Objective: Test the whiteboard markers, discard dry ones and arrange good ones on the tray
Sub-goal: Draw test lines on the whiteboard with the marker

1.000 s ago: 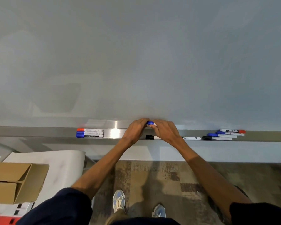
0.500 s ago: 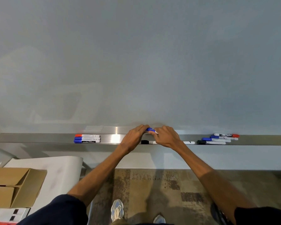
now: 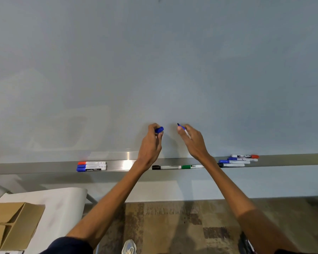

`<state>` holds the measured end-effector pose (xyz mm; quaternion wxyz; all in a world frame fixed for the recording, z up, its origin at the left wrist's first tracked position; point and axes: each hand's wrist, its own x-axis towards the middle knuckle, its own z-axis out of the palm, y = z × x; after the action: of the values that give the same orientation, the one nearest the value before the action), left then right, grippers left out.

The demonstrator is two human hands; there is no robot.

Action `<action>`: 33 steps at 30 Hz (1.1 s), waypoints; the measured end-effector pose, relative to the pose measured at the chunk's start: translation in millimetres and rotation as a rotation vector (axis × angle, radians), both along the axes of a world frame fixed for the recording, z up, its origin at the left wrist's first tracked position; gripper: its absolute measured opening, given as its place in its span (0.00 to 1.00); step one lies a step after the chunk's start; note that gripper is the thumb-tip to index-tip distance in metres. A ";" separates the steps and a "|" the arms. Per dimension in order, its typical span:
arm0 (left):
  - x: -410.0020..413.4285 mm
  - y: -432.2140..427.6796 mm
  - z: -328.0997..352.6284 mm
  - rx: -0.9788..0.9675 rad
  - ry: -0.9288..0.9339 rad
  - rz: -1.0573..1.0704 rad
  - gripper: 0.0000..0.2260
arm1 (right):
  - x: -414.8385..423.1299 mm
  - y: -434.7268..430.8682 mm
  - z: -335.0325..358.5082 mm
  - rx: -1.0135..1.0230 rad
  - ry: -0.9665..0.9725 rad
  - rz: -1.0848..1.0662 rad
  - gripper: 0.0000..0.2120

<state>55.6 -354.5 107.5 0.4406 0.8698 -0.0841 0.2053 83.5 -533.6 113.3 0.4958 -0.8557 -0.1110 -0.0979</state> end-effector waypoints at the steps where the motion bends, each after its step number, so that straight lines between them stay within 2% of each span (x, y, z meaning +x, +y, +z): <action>1: 0.6 -6.0 8.0 -0.038 -0.014 0.002 0.07 | 0.6 0.4 8.5 0.042 0.008 -0.005 0.17; 6: 3.5 -26.1 50.7 -0.185 -0.121 0.030 0.11 | -2.1 -3.7 60.2 0.293 -0.001 0.080 0.11; 10: 7.7 -36.5 90.1 -0.189 -0.308 0.035 0.11 | -12.2 -5.5 112.0 0.391 -0.131 0.155 0.13; 14: 17.3 -45.6 129.6 -0.230 -0.444 0.062 0.09 | -17.5 -3.7 165.5 0.461 -0.296 0.139 0.07; 17: 26.2 -54.5 164.8 -0.207 -0.535 0.063 0.07 | -12.3 -8.7 208.4 0.676 -0.334 0.143 0.11; 20: 37.6 -63.0 206.7 -0.195 -0.637 0.068 0.07 | -8.8 -16.5 256.7 0.887 -0.387 0.311 0.13; 23: 48.6 -70.8 251.1 -0.212 -0.720 0.093 0.08 | -5.2 -23.4 302.0 0.882 -0.454 0.364 0.14; 29: 64.4 -85.3 325.0 -0.117 -0.866 0.139 0.16 | -1.8 -28.9 363.0 0.805 -0.596 0.194 0.11; 33: 74.5 -93.6 357.4 -0.031 -0.969 0.152 0.18 | 6.1 -43.5 392.4 0.901 -0.643 0.088 0.22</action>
<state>130.1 -448.2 465.0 0.3473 0.6714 -0.2127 0.6192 89.6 -577.2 505.7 0.7576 -0.4805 -0.2398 -0.3712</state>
